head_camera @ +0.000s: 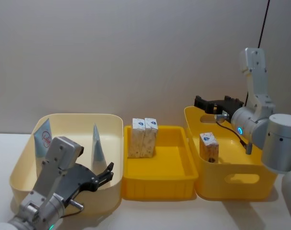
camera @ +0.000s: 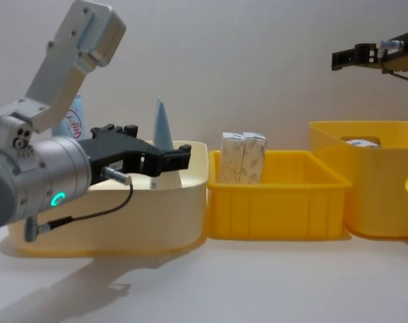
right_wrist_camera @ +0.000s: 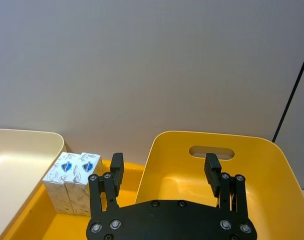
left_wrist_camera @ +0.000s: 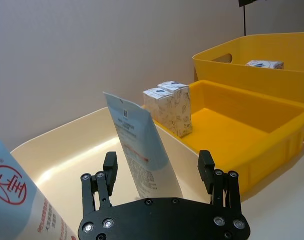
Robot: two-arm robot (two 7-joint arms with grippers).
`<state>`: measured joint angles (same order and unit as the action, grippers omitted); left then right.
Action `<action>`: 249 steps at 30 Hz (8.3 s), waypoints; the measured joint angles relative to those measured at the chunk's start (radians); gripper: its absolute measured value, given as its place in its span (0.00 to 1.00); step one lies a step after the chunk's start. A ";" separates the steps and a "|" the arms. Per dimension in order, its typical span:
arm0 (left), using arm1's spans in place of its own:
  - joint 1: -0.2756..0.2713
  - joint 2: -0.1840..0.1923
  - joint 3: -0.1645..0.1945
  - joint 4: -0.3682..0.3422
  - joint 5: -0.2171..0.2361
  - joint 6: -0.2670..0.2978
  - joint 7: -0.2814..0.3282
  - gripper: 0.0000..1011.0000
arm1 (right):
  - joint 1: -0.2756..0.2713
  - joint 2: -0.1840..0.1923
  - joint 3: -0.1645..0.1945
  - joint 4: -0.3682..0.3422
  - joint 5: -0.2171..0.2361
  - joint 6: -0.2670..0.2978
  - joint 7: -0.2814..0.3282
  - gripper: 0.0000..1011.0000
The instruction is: Bimanual collaborative sorting of washing and personal care products
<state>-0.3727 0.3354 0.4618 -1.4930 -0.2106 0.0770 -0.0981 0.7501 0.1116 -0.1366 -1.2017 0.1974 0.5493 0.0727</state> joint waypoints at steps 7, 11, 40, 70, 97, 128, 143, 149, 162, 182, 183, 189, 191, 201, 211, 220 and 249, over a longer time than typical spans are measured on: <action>-0.041 -0.016 0.005 0.033 0.014 0.003 -0.013 0.99 | 0.001 -0.001 0.000 0.001 0.001 0.000 0.001 0.99; -0.064 -0.025 0.008 0.054 0.026 0.005 -0.015 0.99 | 0.001 -0.001 0.000 0.001 0.001 0.000 0.001 0.99; -0.157 -0.060 0.017 0.150 0.069 -0.002 -0.027 0.56 | 0.001 -0.001 0.000 0.002 0.001 0.000 0.001 0.99; -0.166 -0.064 0.017 0.158 0.073 -0.003 -0.028 0.09 | 0.001 -0.001 0.000 0.002 0.001 0.000 0.001 0.99; -0.151 -0.069 0.038 0.079 0.098 0.040 -0.058 0.09 | 0.001 -0.001 0.000 0.002 0.001 0.000 0.000 0.99; -0.205 -0.018 -0.077 0.330 0.015 -0.181 -0.207 0.09 | 0.001 -0.001 0.000 0.002 0.001 0.000 0.000 0.99; -0.229 -0.037 -0.104 0.401 -0.029 -0.252 -0.283 0.09 | 0.001 -0.001 0.000 0.002 0.001 0.000 0.000 0.99; -0.239 -0.046 -0.110 0.413 -0.042 -0.278 -0.315 0.09 | 0.001 -0.001 0.000 0.002 0.001 0.000 0.000 0.99; -0.240 -0.048 -0.117 0.378 -0.026 -0.301 -0.327 0.09 | 0.001 -0.001 0.000 0.002 0.001 0.000 0.000 0.99; -0.231 -0.054 -0.123 0.340 0.000 -0.293 -0.323 0.08 | 0.001 -0.001 0.000 0.002 0.001 0.000 0.001 0.99; -0.230 -0.056 -0.123 0.340 0.000 -0.293 -0.324 0.08 | 0.001 -0.001 0.000 0.002 0.001 0.000 0.000 0.99; -0.226 -0.067 -0.126 0.350 -0.001 -0.292 -0.330 0.08 | 0.001 -0.001 0.000 0.002 0.001 0.000 0.001 0.99; -0.225 -0.072 -0.126 0.354 -0.002 -0.291 -0.331 0.09 | 0.001 -0.001 0.000 0.002 0.001 0.000 0.001 0.99; -0.219 -0.091 -0.130 0.372 -0.003 -0.297 -0.334 0.09 | 0.001 -0.001 0.000 0.002 0.001 0.000 0.001 0.99; -0.216 -0.100 -0.133 0.377 0.000 -0.304 -0.332 0.13 | 0.001 -0.001 0.000 0.002 0.001 0.000 0.000 0.99; -0.215 -0.104 -0.134 0.379 0.002 -0.307 -0.332 0.41 | 0.001 -0.001 0.000 0.002 0.001 0.000 0.001 0.99; -0.202 -0.086 -0.127 0.326 0.011 -0.340 -0.358 0.99 | 0.001 -0.001 0.000 0.002 0.001 0.000 0.001 0.99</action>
<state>-0.5750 0.2494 0.3344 -1.1671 -0.2000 -0.2633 -0.4558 0.7512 0.1103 -0.1367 -1.2000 0.1982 0.5492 0.0732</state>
